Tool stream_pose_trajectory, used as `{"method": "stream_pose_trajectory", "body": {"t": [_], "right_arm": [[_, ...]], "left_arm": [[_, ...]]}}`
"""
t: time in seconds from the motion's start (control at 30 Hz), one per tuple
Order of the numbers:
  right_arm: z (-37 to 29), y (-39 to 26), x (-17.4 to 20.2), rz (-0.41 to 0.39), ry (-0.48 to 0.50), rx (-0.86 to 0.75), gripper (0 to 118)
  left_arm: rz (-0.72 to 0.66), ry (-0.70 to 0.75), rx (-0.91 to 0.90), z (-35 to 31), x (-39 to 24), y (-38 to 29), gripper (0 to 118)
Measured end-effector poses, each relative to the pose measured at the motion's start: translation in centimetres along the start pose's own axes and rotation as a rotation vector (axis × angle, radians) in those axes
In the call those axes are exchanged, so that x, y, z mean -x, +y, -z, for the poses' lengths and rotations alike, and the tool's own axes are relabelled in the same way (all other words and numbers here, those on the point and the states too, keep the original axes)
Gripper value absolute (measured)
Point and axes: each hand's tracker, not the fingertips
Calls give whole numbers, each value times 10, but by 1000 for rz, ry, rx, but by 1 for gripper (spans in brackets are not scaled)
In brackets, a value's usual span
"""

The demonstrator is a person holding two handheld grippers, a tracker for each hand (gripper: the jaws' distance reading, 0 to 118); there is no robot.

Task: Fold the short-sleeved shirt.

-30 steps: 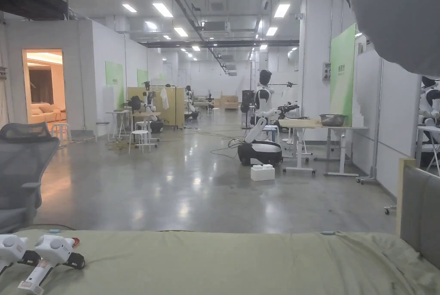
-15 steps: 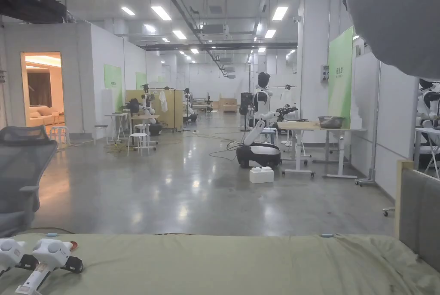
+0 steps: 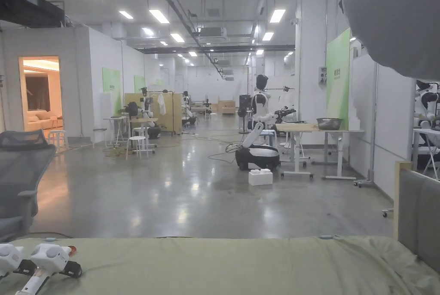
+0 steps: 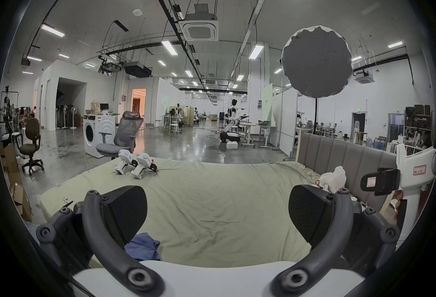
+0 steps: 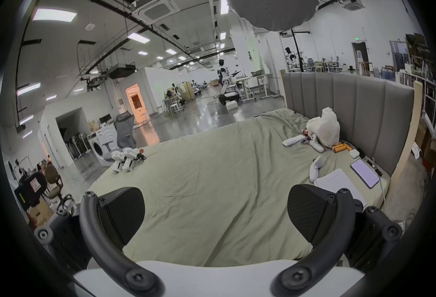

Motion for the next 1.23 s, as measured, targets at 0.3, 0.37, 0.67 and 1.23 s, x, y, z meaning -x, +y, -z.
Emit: {"method": "stream_pose_trajectory", "body": {"t": [0.3, 0.37, 0.67, 1.23], "right_arm": [[10, -2, -5, 138, -43, -2, 118], [14, -3, -10, 112, 10, -10, 118], [12, -16, -25, 5, 108, -247, 118], [14, -21, -1, -280, 107, -271, 118]], "left_arm": [[47, -7, 8, -1, -6, -7, 118], [69, 4, -36, -5, -8, -6, 118], [139, 85, -132, -15, -9, -4, 118], [152, 83, -108, 6, -13, -16, 118]]}}
